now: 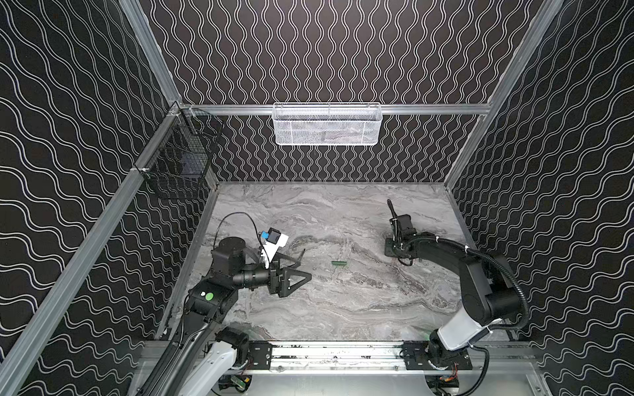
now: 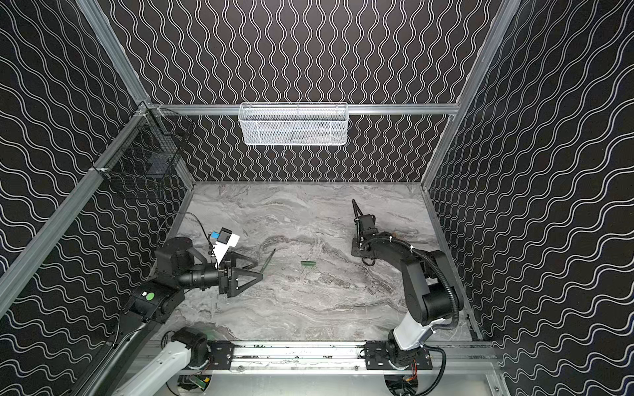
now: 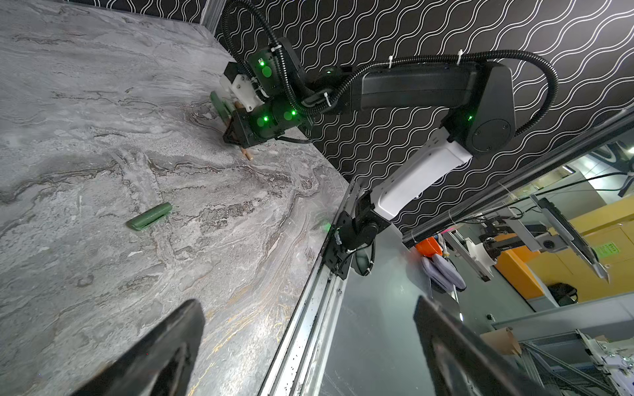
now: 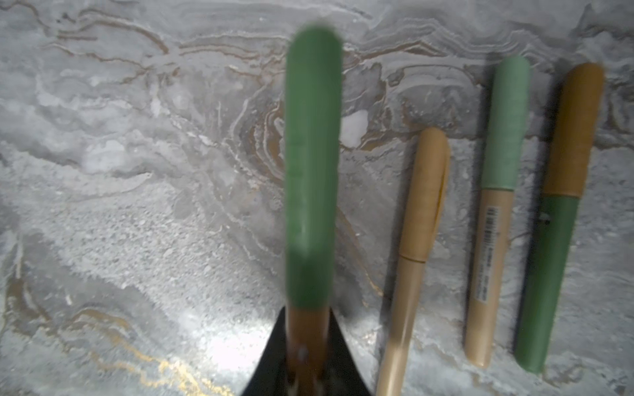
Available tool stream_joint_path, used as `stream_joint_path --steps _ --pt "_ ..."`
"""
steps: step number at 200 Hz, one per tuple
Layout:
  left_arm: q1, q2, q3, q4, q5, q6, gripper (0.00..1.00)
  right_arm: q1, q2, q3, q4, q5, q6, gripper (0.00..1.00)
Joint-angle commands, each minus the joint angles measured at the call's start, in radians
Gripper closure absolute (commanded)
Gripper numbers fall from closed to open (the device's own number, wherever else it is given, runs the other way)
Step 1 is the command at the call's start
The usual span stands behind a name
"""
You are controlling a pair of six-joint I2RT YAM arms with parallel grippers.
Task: Insert the pens into the pen caps
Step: 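Carry the capped orange-bodied pen beside the far pens and release it, then move the right gripper to the green-bodied marker and grasp it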
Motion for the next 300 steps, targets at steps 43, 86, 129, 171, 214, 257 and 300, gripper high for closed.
stream_joint_path --steps 43,86,129,171,214,257,300 --pt "0.001 -0.002 0.005 0.013 -0.011 0.026 0.01 0.001 -0.007 0.014 -0.083 0.071 0.012 0.64" --pt "0.001 -0.009 0.005 0.012 -0.018 0.029 0.01 0.044 -0.119 0.015 -0.096 0.048 -0.018 0.49" --pt "0.001 -0.021 0.016 -0.022 -0.076 0.038 0.01 0.180 -0.207 0.006 -0.078 -0.059 -0.069 0.35" --pt "0.006 -0.038 0.046 -0.164 -0.429 0.049 0.01 0.339 -0.149 0.034 -0.017 -0.194 -0.004 0.31" --pt "0.012 -0.006 0.088 -0.287 -0.795 0.016 0.01 0.552 0.042 0.170 0.064 -0.194 0.127 0.30" --pt "0.024 -0.041 0.115 -0.362 -1.030 -0.033 0.01 0.681 0.309 0.410 0.033 -0.162 0.238 0.29" --pt "0.029 -0.110 0.108 -0.356 -1.057 -0.040 0.01 0.725 0.477 0.604 -0.042 -0.086 0.300 0.29"
